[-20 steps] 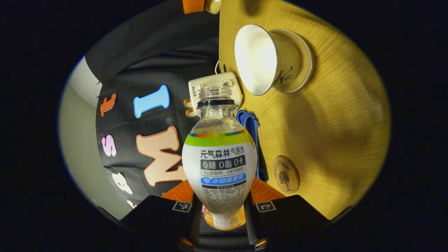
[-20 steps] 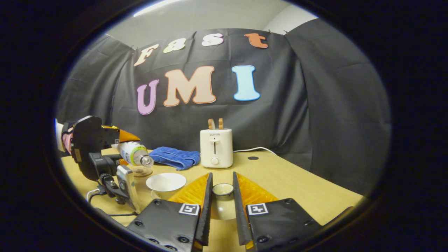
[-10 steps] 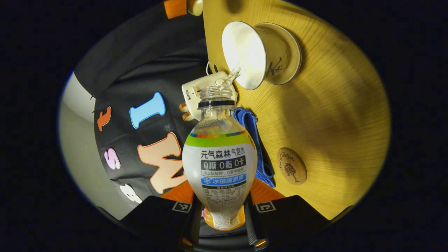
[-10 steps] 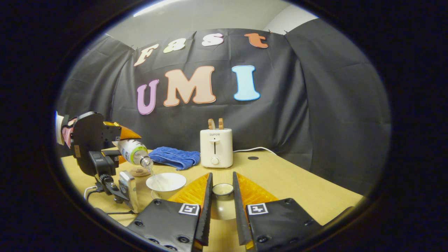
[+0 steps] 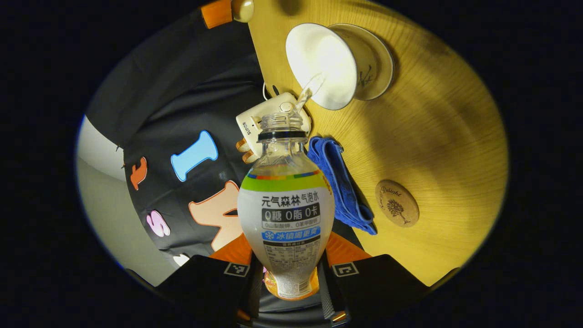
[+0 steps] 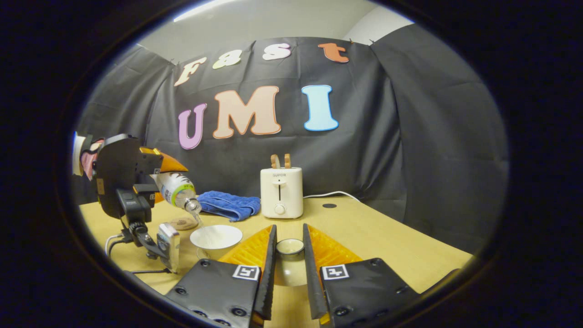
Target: Open the teacup lid with one hand, grasp the water bottle and pour water into the teacup with the other hand; after pouring, place the water bottle on the coaster and then close the teacup lid.
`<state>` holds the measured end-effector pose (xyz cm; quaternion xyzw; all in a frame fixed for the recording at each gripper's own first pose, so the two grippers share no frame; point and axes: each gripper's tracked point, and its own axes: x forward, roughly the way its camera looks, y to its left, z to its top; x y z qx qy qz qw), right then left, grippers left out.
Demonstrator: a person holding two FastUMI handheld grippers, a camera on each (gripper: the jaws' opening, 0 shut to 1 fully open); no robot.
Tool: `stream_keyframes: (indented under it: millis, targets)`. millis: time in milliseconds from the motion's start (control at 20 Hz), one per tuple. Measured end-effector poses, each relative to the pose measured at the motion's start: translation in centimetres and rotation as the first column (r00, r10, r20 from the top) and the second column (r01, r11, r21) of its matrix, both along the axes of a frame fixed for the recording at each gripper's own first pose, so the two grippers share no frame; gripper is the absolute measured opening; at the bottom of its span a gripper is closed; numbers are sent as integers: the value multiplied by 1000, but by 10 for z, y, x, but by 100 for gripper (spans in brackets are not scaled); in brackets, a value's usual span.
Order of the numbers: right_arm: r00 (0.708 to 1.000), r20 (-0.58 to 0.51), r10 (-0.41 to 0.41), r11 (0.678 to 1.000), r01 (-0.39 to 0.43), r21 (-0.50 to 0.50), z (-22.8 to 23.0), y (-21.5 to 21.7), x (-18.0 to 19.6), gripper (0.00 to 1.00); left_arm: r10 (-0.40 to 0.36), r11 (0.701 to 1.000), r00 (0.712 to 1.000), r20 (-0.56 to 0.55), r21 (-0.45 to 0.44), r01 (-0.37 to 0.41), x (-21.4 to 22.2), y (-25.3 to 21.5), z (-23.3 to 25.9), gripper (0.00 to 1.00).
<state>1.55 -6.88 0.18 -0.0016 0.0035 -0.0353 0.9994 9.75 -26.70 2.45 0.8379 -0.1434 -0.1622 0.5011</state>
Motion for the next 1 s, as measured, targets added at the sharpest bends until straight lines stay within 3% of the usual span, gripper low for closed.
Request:
stream_keyframes:
  millis: [450,1000]
  targets:
    - [1000,0,1,1000,-1,0,0,0,0,34,-13,995,999,49,104,8,3,-7,19,51]
    - [1000,0,3,1000,-3,0,0,0,1,36,-46,986,996,82,163,32,-3,-14,25,51]
